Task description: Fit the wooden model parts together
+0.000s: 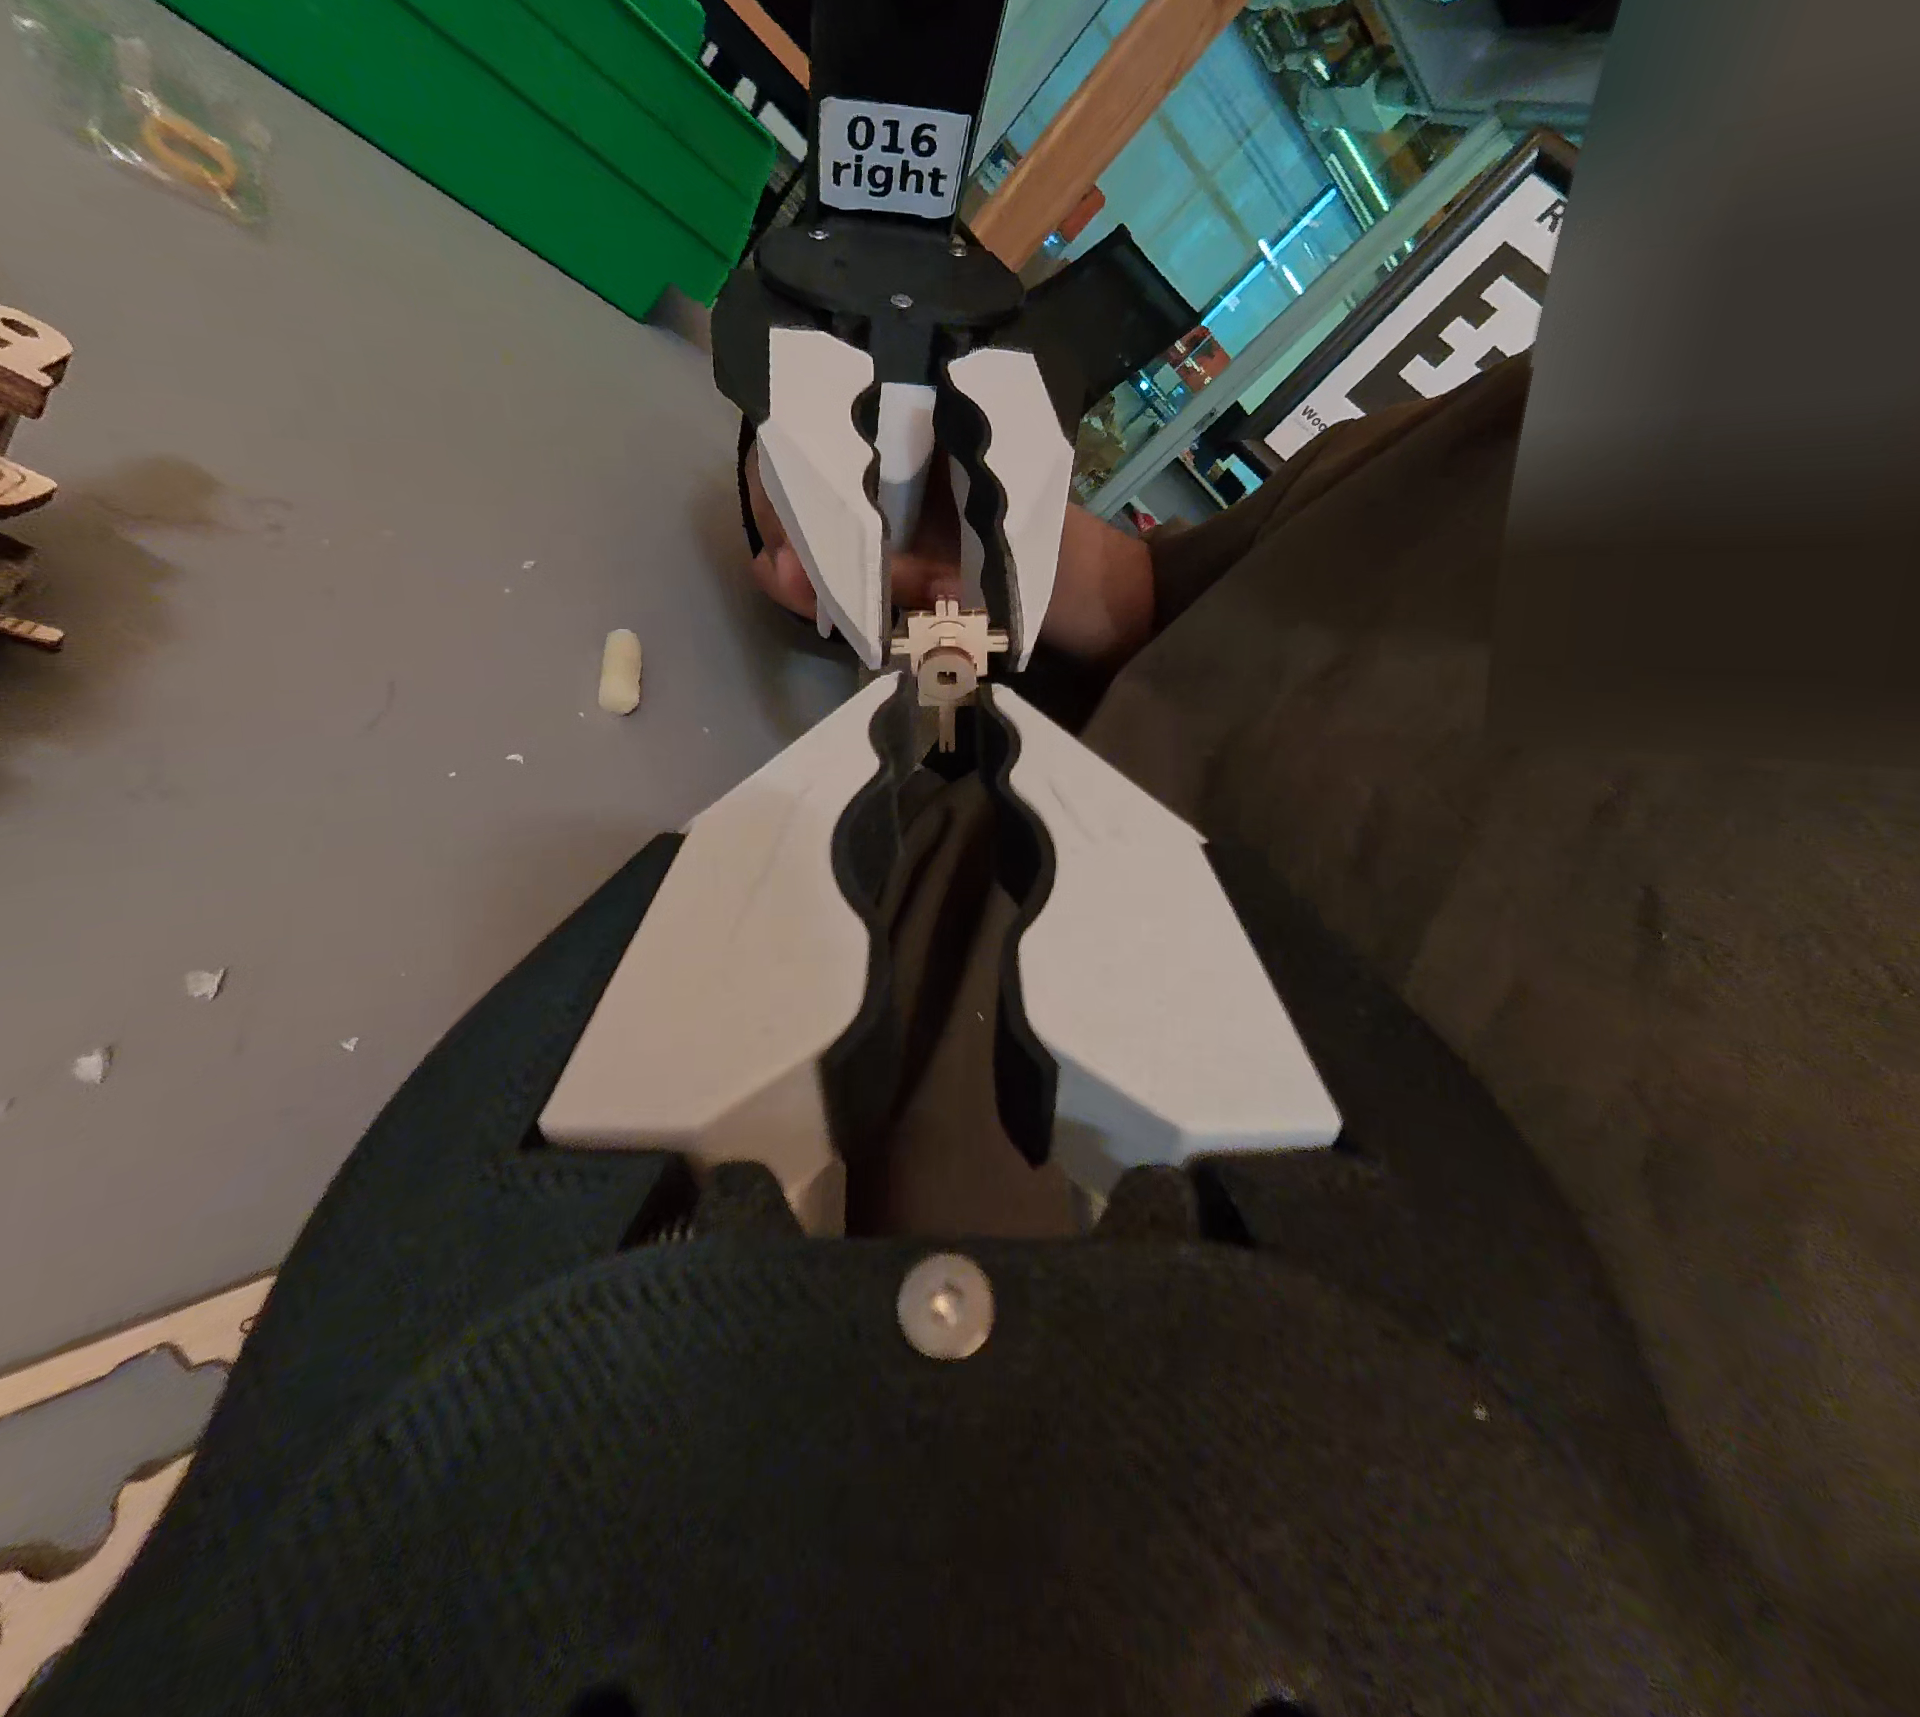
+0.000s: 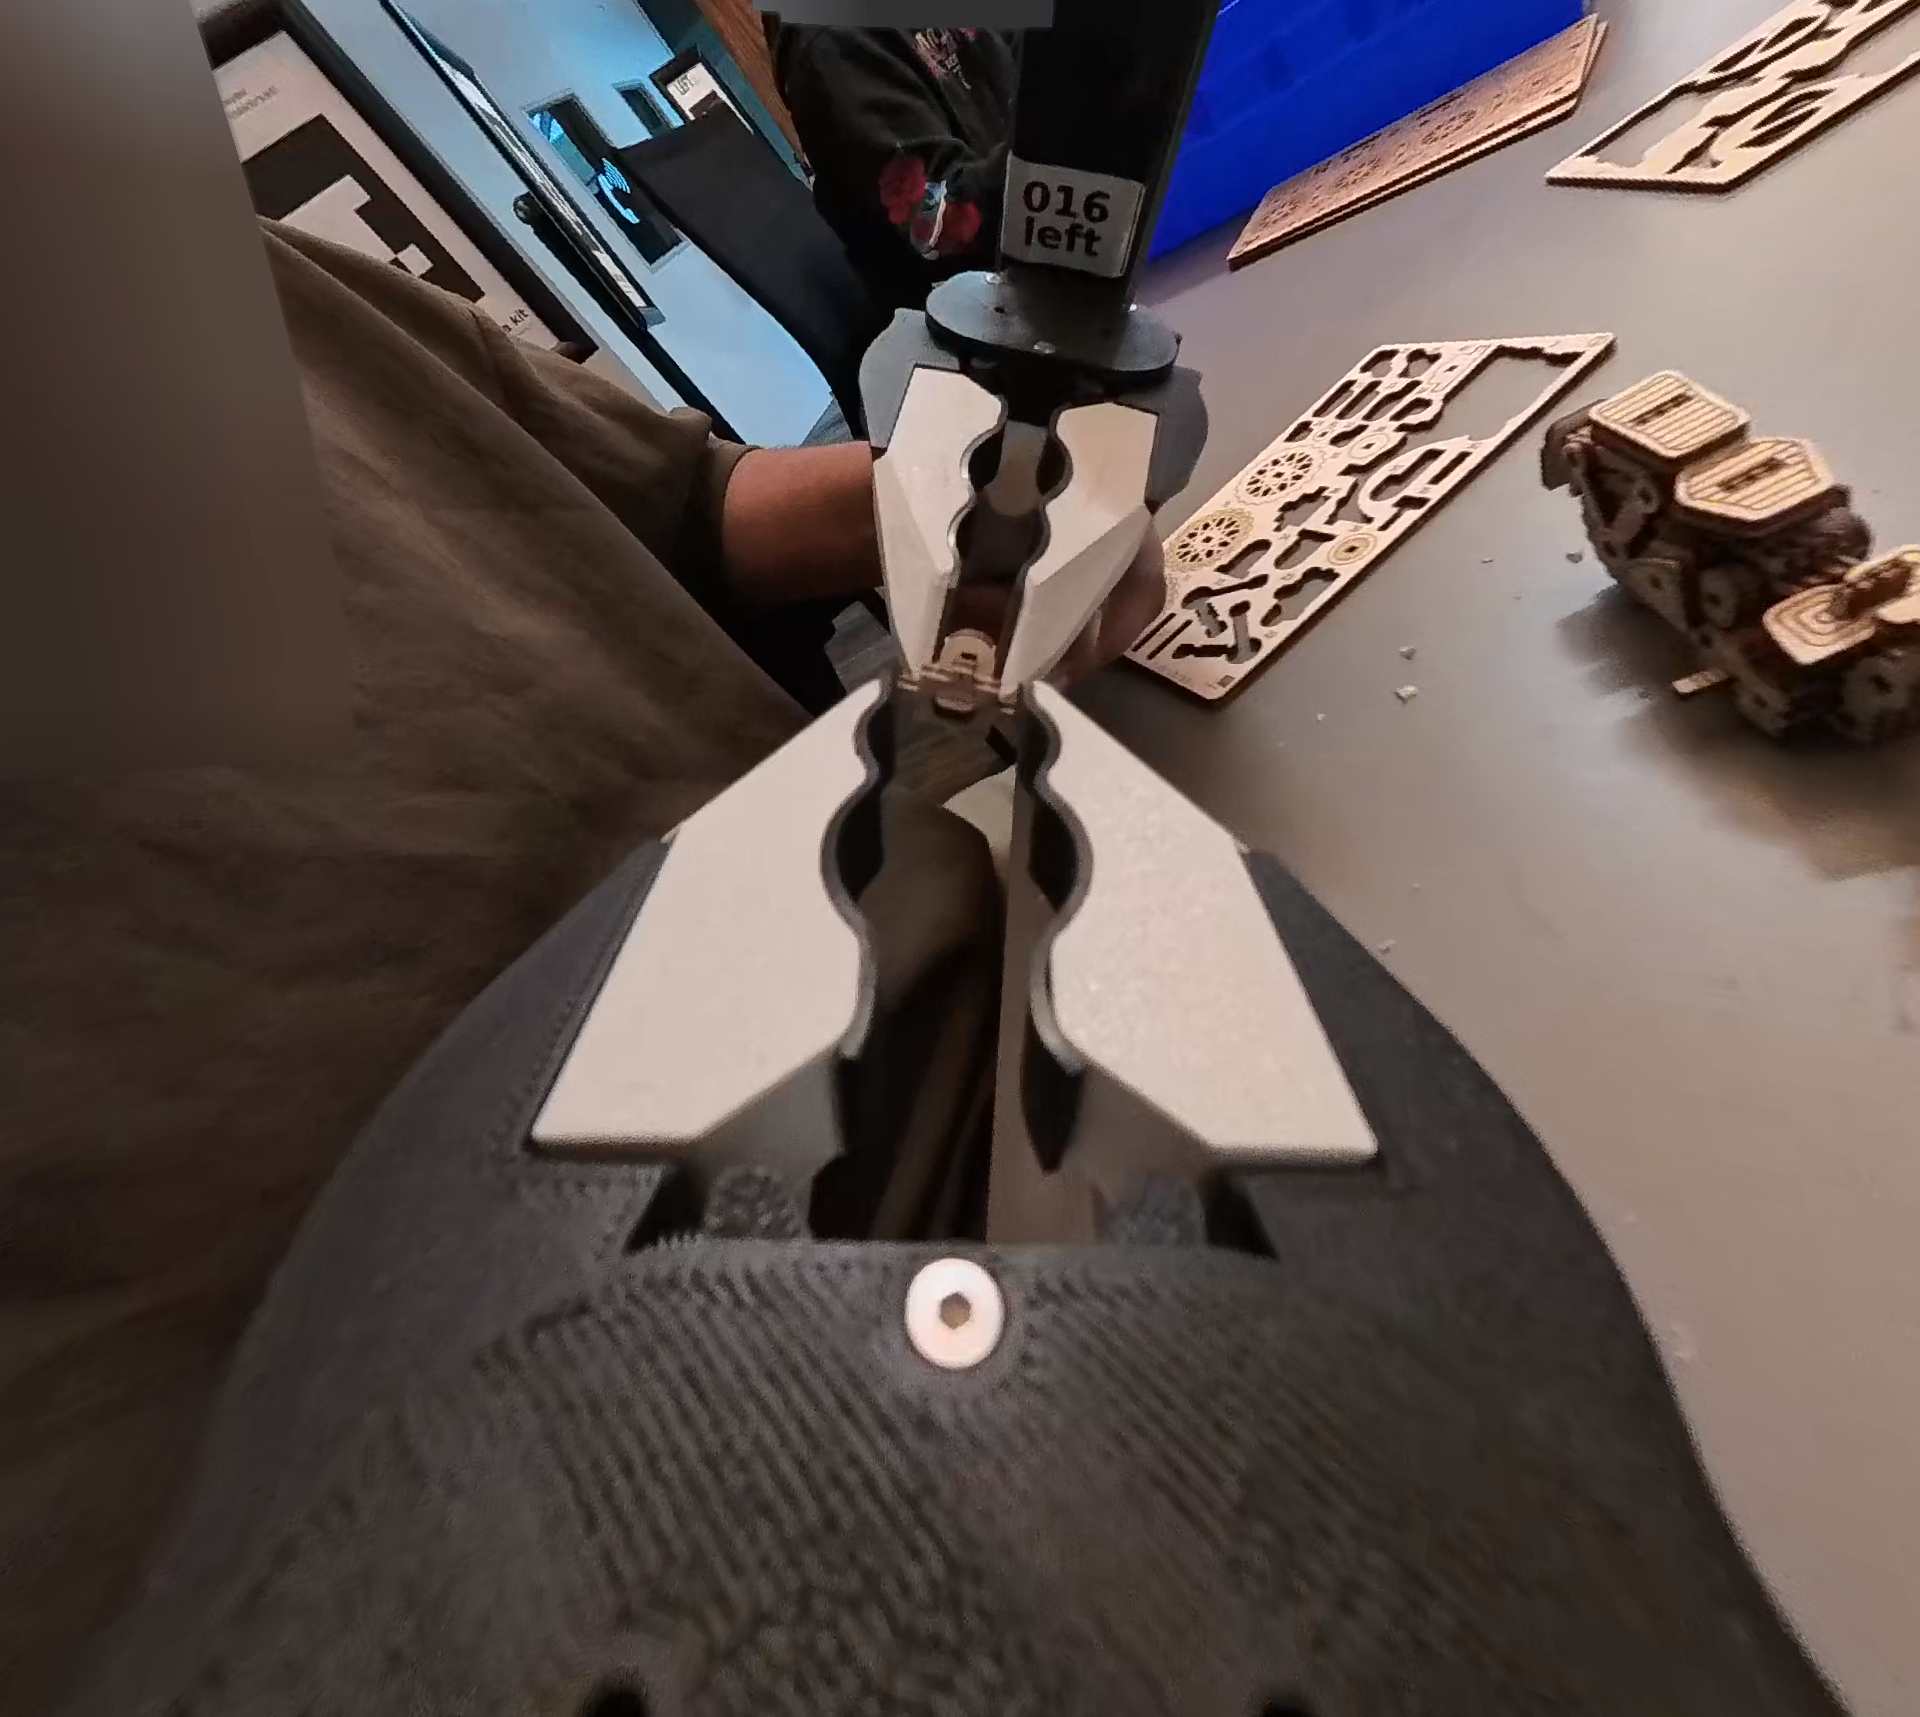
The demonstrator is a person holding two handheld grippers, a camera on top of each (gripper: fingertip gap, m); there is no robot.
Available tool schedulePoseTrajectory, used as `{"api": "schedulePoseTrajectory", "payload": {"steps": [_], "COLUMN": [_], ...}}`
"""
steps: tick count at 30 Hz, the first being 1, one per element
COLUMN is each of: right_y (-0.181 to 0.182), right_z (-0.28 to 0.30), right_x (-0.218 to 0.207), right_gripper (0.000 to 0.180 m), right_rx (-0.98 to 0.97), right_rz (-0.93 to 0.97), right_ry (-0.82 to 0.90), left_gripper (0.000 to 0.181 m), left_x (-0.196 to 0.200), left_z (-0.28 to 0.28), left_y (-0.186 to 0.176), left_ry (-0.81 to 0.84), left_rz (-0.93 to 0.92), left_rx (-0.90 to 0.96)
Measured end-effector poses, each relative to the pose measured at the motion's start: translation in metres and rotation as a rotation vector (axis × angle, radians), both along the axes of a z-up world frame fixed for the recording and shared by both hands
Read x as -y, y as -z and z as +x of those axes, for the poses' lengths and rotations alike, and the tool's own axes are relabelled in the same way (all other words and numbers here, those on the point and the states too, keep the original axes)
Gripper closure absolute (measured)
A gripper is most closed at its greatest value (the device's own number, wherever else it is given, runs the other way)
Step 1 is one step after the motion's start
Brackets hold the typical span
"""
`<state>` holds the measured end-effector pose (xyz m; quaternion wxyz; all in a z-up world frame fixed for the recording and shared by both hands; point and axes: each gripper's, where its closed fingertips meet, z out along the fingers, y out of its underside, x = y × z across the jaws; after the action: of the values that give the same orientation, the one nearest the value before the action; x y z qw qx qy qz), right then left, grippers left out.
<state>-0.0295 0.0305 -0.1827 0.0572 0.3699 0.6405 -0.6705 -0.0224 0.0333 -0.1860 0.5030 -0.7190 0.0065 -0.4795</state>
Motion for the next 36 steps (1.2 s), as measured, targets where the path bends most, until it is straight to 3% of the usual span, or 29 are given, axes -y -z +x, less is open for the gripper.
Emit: {"api": "schedulePoseTrajectory", "payload": {"steps": [36], "right_y": [0.0042], "right_z": [0.0035], "right_x": [0.0036], "right_gripper": [0.159], "right_rx": [0.034], "right_rz": [-0.005], "right_ry": [-0.034], "left_gripper": [0.173], "left_x": [0.0032], "left_z": [0.0067], "left_y": [0.0056], "left_ry": [0.034], "left_rz": [-0.006], "left_rx": [-0.062]}}
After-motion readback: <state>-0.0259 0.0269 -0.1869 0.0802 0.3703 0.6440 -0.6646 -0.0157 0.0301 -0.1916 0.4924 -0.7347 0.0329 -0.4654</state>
